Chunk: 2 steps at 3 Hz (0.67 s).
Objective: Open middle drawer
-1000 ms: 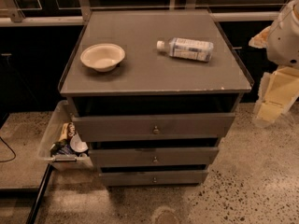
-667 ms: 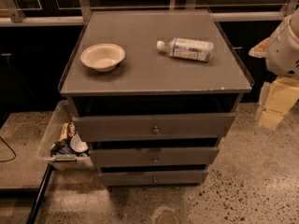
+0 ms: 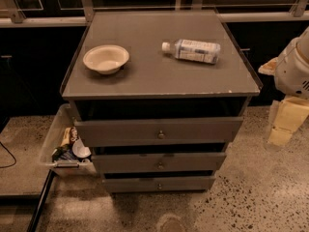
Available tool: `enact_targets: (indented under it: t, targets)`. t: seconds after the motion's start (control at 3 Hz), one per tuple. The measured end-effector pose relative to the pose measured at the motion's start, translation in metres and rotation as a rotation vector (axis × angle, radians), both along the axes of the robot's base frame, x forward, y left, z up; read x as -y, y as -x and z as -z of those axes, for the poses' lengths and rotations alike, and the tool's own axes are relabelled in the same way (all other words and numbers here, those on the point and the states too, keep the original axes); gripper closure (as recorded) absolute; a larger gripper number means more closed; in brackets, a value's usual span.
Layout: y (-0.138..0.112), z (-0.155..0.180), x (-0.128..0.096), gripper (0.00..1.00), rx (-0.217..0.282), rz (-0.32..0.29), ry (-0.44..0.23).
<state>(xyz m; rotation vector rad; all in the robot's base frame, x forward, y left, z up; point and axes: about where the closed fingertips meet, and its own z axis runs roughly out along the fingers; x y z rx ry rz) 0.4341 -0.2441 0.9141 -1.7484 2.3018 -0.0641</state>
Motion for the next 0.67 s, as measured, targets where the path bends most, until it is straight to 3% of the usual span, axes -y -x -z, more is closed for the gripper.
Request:
enact_targets:
  t: [0.33,0.67]
  targets:
    - [0.008,0.032,0.001,0.0,-0.04,0.01,-0.041]
    - [0.022,0.079,0.001,0.0,-0.039,-0.008,-0.117]
